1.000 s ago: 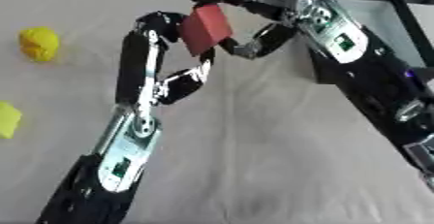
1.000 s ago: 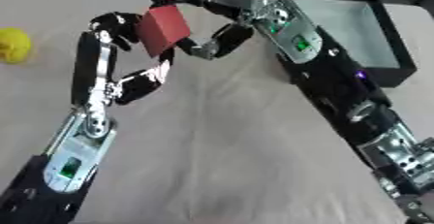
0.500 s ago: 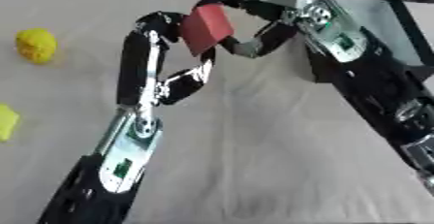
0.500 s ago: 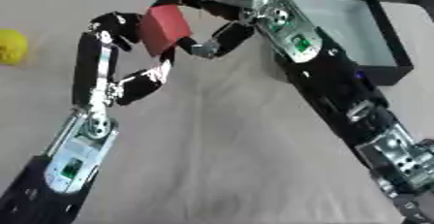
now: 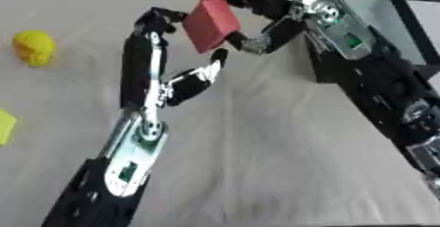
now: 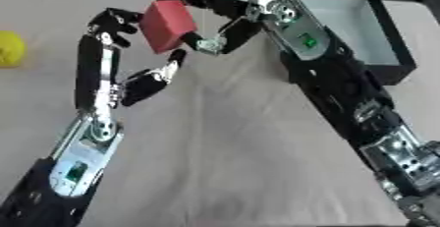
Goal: Pick up the objects with one hand, pass them to the other hand, and then place them into the box on the other side of the table.
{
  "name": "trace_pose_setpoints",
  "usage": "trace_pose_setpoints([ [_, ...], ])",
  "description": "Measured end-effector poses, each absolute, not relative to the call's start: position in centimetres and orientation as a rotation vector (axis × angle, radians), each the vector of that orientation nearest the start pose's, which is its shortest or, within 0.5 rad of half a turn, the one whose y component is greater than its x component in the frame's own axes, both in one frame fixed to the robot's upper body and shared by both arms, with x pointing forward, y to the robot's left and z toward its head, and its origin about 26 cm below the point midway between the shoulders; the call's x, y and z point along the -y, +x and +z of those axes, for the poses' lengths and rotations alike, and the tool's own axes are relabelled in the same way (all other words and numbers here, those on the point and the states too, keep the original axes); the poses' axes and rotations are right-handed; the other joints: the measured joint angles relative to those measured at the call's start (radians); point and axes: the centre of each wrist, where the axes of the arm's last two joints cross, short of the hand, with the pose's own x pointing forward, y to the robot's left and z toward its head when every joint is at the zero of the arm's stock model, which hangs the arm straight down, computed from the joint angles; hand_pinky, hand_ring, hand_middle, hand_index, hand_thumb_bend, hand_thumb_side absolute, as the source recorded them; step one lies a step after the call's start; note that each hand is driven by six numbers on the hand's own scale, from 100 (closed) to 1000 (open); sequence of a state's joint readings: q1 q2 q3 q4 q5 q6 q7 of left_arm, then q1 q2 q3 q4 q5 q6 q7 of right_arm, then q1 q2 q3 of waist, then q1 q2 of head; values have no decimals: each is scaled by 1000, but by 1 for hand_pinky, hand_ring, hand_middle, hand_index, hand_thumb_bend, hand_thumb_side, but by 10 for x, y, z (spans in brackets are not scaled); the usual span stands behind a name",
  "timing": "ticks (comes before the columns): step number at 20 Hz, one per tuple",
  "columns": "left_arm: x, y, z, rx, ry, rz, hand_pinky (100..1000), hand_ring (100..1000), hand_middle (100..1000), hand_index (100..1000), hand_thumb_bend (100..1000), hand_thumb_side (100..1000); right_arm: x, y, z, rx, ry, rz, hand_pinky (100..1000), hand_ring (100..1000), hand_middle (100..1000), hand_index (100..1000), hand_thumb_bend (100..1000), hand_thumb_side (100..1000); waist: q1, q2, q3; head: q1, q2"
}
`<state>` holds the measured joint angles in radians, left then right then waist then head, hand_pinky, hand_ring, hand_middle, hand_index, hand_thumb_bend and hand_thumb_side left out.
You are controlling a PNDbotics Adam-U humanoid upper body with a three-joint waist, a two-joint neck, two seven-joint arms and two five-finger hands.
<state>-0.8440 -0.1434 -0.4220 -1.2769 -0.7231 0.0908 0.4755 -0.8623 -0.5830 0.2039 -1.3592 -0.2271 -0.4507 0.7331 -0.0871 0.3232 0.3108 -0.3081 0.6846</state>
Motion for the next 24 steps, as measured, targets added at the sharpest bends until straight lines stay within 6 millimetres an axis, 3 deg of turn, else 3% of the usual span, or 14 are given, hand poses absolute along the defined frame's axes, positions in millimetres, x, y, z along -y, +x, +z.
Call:
trace_pose_setpoints([
  [5,14,372,173,2315,573,-577,550,659,668,753,696,383,269,426,270,-2967,-295,-2075,989,845,567,525,100,125,3,0,-7,-2,7],
  [13,10,375,166,2263,624,-560,551,662,670,758,704,426,278,425,266,-3002,-294,-2062,989,845,567,527,100,121,12,-1,-24,-3,12],
  [24,-38,393,159,2181,774,-578,567,667,672,764,716,422,332,413,281,-3115,-104,-1899,976,837,563,530,100,100,55,-42,-89,19,35],
])
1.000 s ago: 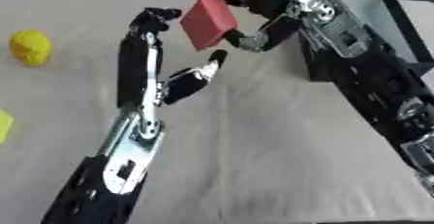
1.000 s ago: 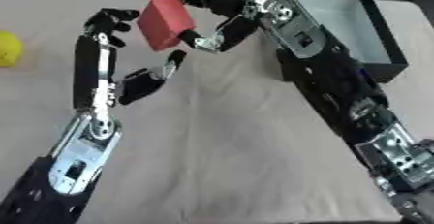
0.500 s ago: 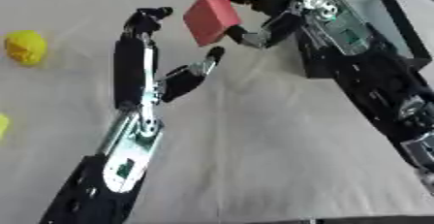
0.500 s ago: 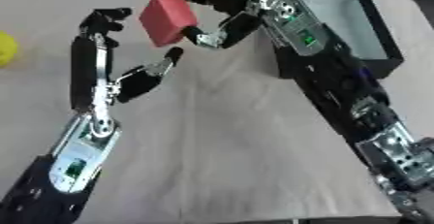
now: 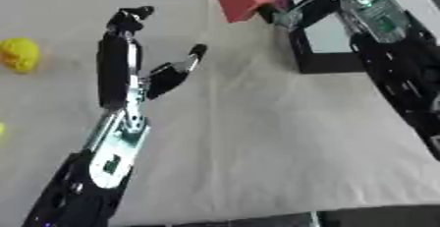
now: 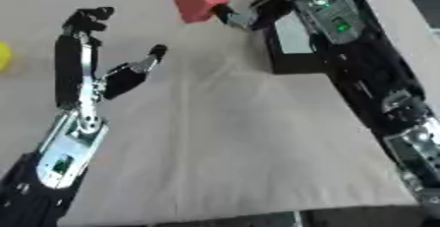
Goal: Pick up the objects with one hand, pass them to the other hand, and then place them into the box on the other side of the table.
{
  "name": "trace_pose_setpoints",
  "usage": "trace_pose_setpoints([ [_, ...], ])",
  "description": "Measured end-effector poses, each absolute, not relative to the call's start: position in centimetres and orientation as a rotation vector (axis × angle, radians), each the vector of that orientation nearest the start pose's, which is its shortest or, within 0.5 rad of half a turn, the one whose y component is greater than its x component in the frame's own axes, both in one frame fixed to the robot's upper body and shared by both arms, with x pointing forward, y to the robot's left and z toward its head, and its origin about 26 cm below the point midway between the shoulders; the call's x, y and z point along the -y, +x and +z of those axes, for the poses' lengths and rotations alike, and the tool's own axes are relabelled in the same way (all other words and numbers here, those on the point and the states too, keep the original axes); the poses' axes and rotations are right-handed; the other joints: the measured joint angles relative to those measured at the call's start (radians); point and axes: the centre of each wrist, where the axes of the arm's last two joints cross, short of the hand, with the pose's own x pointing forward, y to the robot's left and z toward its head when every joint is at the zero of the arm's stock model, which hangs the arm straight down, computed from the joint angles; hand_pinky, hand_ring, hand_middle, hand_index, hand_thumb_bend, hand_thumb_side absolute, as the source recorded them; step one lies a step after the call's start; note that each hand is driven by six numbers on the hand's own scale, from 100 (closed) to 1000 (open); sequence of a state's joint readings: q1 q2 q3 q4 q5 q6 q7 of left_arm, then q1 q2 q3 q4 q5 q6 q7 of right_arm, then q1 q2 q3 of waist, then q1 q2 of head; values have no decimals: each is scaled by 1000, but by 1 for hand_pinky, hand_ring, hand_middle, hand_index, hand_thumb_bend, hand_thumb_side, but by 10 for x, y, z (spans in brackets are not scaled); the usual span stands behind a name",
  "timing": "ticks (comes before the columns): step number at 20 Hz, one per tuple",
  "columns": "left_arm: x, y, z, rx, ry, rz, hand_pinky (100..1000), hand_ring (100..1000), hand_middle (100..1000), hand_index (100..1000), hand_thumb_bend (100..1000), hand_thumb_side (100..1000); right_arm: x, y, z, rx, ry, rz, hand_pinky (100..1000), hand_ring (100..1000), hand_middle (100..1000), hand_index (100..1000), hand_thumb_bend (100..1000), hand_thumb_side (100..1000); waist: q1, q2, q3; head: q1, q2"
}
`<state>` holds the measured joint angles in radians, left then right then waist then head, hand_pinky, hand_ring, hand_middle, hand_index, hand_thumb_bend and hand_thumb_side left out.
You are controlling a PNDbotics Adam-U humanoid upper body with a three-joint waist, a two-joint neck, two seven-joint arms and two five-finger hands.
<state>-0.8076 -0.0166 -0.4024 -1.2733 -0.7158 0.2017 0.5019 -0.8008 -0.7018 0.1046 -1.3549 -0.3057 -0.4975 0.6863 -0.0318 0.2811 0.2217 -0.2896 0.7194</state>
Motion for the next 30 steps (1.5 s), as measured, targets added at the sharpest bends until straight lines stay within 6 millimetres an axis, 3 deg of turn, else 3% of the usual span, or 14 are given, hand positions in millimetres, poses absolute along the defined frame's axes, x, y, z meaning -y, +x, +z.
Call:
trace_pose_setpoints([
  [9,-57,393,165,2173,808,-622,591,691,717,784,716,418,374,406,276,2254,-50,1273,977,836,565,532,100,100,20,-9,-27,-6,-2],
  [19,-63,388,172,2188,791,-648,600,699,731,787,722,422,428,406,256,2174,-269,1121,985,840,571,533,100,100,31,-10,-29,-43,-70],
  [30,-65,384,179,2215,758,-642,596,695,729,784,719,426,473,402,232,2090,-476,958,990,843,576,535,100,101,38,-7,-22,-71,-81],
])
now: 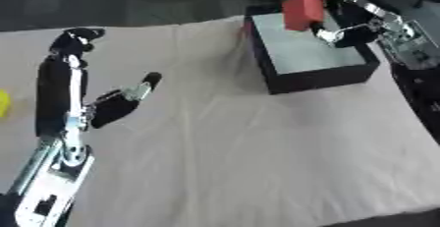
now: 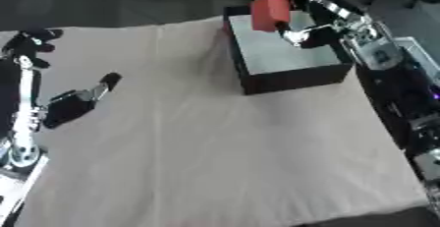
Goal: Pick up the objects with one hand, pass them to the other hand, and then place them into the box on the other side of the table.
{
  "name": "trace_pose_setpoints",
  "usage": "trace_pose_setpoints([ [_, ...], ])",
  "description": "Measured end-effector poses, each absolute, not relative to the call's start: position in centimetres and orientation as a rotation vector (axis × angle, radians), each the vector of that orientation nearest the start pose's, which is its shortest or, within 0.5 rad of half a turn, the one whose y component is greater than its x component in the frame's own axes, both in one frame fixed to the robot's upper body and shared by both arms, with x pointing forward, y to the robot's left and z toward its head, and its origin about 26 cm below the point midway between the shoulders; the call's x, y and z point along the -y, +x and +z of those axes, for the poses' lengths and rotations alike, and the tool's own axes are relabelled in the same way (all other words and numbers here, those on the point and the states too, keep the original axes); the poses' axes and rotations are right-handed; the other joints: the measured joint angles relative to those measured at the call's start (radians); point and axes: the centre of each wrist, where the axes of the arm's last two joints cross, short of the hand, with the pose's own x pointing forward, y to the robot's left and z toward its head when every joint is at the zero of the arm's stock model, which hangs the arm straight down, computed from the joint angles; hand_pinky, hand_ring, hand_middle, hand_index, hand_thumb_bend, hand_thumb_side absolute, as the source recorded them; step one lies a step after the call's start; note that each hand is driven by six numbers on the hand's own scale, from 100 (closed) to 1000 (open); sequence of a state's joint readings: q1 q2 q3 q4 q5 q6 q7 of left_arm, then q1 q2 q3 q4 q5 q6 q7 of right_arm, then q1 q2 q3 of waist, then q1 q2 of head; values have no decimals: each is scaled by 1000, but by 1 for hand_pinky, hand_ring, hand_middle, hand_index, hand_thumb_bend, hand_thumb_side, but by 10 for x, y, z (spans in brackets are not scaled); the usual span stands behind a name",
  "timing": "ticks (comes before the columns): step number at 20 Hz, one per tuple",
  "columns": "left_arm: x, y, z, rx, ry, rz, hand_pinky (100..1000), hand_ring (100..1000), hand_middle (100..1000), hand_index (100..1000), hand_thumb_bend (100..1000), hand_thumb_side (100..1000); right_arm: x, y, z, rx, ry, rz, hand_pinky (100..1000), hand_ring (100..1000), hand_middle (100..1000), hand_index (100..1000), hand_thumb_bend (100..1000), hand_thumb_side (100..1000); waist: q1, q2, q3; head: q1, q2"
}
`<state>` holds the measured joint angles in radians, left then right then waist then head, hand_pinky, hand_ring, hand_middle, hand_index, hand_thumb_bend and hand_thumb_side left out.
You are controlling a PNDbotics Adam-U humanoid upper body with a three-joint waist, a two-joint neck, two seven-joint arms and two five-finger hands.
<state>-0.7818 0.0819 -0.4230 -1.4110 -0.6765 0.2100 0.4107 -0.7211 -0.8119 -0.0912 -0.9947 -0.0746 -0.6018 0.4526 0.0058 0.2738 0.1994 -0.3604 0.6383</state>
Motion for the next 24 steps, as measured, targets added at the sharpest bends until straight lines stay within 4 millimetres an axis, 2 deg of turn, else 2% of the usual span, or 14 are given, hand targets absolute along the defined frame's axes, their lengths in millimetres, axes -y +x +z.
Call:
trace_pose_setpoints([
  [6,-63,382,180,2219,743,-646,595,693,727,783,718,428,492,400,213,2009,-568,885,988,844,580,539,100,100,5,6,8,-8,0],
  [12,-62,381,181,2224,731,-650,594,690,727,782,717,431,499,400,205,1987,-630,879,987,863,620,583,100,100,4,9,13,-12,0],
  [14,-62,381,180,2224,730,-650,594,690,727,783,717,431,499,401,206,1991,-637,894,990,895,695,656,100,100,4,10,14,-12,1],
  [17,-62,381,180,2224,730,-649,595,691,728,783,718,432,497,402,208,2001,-637,924,1000,1000,888,885,100,100,3,10,16,-12,1],
  [18,-62,381,180,2223,729,-649,595,691,728,783,719,433,497,402,209,2001,-638,940,1000,1000,967,957,100,100,2,10,16,-12,1],
  [20,-62,381,180,2222,729,-649,595,691,728,784,721,434,496,402,210,1992,-645,985,1000,1000,1000,1000,100,100,2,10,15,-12,2],
  [24,-62,381,180,2222,729,-650,595,691,727,784,723,436,496,402,211,1947,-688,1065,1000,1000,1000,1000,100,100,2,10,15,-12,2],
])
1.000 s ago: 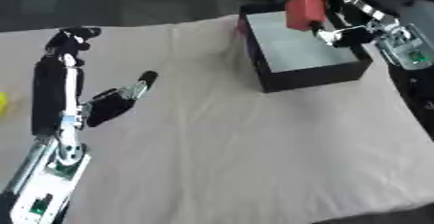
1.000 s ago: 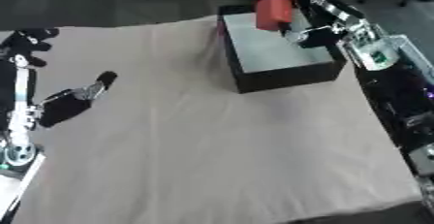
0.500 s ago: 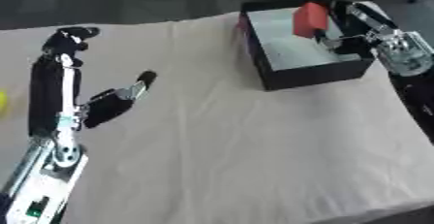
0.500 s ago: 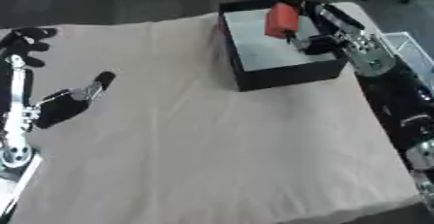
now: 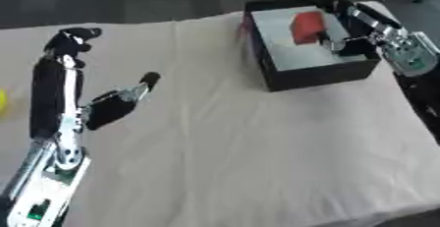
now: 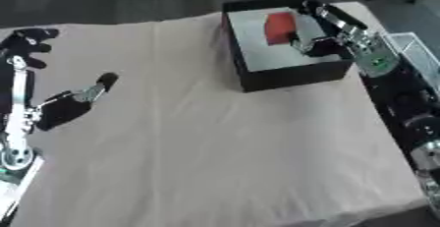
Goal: Pick up the objects with one hand, pass them to the other hand, and then place them into the box on the other side of the table.
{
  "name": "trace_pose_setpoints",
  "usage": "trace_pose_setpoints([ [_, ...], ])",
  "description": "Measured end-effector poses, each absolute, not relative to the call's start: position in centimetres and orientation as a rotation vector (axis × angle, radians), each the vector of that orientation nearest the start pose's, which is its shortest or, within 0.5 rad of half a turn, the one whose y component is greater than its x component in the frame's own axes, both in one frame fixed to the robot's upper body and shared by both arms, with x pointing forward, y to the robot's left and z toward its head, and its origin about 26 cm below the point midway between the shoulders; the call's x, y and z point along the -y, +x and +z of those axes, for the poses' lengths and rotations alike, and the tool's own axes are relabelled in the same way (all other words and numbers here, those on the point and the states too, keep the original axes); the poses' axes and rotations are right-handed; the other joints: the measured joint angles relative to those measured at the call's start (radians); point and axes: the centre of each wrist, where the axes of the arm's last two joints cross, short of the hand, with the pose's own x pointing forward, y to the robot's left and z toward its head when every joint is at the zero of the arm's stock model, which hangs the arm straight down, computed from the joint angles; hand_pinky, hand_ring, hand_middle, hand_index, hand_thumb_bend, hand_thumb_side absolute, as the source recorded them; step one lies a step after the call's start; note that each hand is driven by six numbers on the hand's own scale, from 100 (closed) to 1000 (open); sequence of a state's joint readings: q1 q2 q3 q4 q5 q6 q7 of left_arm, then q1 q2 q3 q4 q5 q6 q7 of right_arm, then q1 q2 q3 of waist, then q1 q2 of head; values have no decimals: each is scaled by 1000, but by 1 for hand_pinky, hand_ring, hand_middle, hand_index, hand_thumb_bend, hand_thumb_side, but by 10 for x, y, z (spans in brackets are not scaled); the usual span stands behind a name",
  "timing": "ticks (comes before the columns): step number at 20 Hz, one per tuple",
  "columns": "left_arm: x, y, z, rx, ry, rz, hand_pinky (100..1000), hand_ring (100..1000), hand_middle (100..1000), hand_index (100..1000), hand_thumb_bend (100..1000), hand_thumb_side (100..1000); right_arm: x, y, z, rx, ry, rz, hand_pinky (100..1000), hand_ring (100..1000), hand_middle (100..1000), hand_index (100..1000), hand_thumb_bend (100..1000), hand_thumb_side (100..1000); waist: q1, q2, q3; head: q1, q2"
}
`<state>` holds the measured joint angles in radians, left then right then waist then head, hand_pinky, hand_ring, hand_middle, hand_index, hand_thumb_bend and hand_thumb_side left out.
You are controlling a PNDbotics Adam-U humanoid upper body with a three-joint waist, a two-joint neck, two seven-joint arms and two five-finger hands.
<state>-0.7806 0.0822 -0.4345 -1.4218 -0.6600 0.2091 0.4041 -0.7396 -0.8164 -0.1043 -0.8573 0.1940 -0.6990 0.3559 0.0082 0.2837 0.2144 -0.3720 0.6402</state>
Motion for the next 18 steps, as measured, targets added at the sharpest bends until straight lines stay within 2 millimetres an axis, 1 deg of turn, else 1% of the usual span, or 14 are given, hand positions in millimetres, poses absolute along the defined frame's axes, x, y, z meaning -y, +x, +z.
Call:
trace_pose_setpoints([
  [5,-62,381,180,2222,729,-650,595,691,727,785,724,434,497,401,212,1921,-738,1110,1000,1000,1000,1000,100,100,1,0,-2,0,8],
  [10,-62,381,180,2221,730,-648,593,689,724,783,722,434,496,401,214,1944,-759,1111,1000,1000,1000,1000,100,100,2,0,-3,0,16],
  [14,-64,380,177,2211,734,-641,591,686,722,780,715,431,492,401,220,2023,-748,1037,1000,1000,1000,1000,100,100,1,0,-3,10,17],
  [15,-64,380,177,2211,737,-637,591,685,722,780,712,431,490,402,223,2057,-732,1003,1000,1000,1000,999,100,232,1,0,-3,16,18],
  [16,-65,380,178,2211,742,-634,590,682,722,779,710,427,487,402,227,2096,-708,969,1000,1000,1000,998,100,395,1,0,-2,22,18],
  [17,-67,381,179,2210,750,-628,590,681,724,777,708,427,484,402,232,2135,-676,934,1000,1000,1000,998,100,436,0,0,-2,31,20],
  [18,-69,381,180,2210,756,-622,589,679,724,774,708,427,481,402,237,2172,-639,902,1000,1000,1000,1000,100,447,0,0,-2,42,24],
])
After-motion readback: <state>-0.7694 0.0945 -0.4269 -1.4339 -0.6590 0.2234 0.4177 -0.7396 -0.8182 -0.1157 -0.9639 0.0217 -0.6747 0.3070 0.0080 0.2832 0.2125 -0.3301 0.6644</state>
